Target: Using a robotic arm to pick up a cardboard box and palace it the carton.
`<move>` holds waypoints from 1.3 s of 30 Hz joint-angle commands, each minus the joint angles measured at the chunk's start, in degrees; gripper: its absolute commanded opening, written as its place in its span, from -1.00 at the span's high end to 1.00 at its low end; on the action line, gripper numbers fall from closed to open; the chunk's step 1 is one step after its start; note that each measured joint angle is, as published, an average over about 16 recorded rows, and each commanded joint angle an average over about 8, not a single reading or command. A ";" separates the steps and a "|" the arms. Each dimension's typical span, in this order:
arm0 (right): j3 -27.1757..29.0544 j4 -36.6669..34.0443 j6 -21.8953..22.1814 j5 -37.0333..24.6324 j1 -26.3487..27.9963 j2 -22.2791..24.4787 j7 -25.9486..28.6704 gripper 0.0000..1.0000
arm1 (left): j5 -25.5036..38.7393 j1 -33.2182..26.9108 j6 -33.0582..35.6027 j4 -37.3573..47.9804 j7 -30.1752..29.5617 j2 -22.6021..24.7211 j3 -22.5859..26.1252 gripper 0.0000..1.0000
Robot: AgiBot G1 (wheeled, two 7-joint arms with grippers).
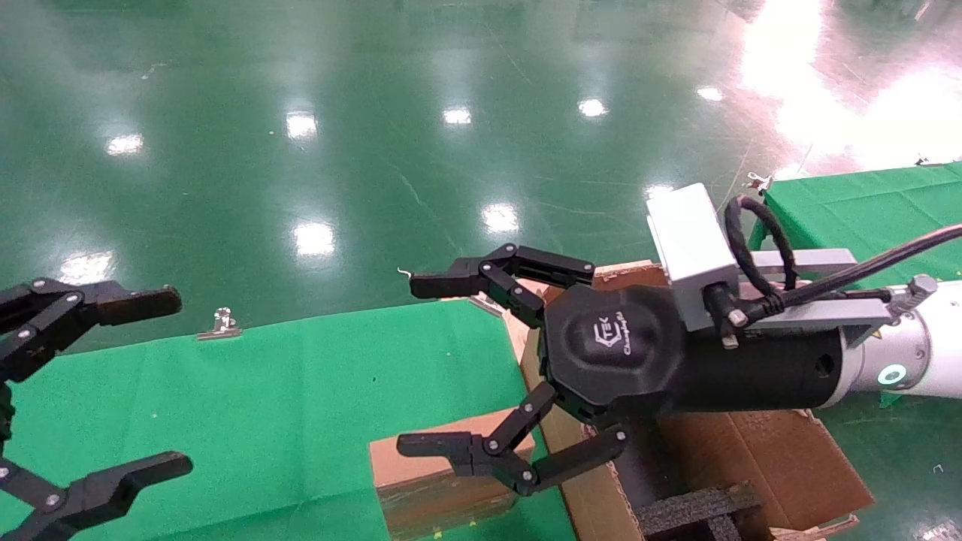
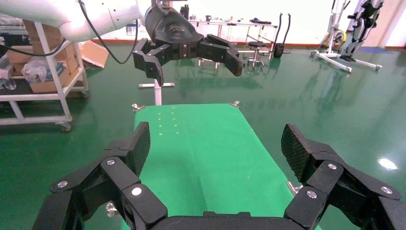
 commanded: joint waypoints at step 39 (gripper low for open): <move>-7.15 0.31 -1.97 -15.86 7.14 -1.24 1.31 -1.00 | -0.01 -0.01 0.00 0.01 0.01 0.00 0.01 1.00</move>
